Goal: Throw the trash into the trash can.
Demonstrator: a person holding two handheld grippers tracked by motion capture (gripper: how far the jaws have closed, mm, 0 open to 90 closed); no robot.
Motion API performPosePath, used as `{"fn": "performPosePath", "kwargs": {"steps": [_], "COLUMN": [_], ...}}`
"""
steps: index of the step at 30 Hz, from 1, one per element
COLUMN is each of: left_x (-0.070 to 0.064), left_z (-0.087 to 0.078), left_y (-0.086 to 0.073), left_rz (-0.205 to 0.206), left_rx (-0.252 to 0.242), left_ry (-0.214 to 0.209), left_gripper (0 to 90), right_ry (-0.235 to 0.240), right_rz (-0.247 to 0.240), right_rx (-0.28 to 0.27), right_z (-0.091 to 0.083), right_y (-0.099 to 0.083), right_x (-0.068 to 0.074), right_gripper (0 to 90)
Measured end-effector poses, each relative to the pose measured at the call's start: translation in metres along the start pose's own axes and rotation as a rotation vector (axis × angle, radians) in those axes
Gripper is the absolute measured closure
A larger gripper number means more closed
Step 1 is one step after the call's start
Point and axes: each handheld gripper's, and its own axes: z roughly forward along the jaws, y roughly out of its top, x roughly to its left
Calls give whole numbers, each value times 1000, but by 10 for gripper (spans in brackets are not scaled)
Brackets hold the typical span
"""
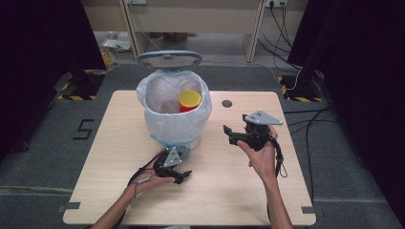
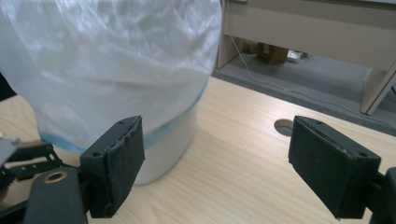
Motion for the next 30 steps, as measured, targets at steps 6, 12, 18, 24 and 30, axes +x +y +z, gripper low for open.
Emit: {"fn": "performPosePath", "kwargs": {"steps": [6, 12, 18, 24, 30], "left_x": [0, 0, 0, 0, 0], "left_z": [0, 0, 0, 0, 0], "left_y": [0, 0, 0, 0, 0], "left_rz": [0, -1, -1, 3, -1], "left_rx": [0, 0, 0, 3, 3], "left_ry": [1, 1, 2, 3, 1], "left_gripper": [188, 188, 188, 188, 188], "right_ry": [-11, -18, -30, -20, -8], "right_rz": [3, 8, 16, 60, 60], "right_rx": [21, 37, 59, 60, 88], "right_z": [-1, -4, -5, -6, -3], "right_y": [-18, -38, -64, -83, -98], "right_x": [-1, -2, -1, -1, 4], "right_gripper": [188, 175, 163, 154, 153]}}
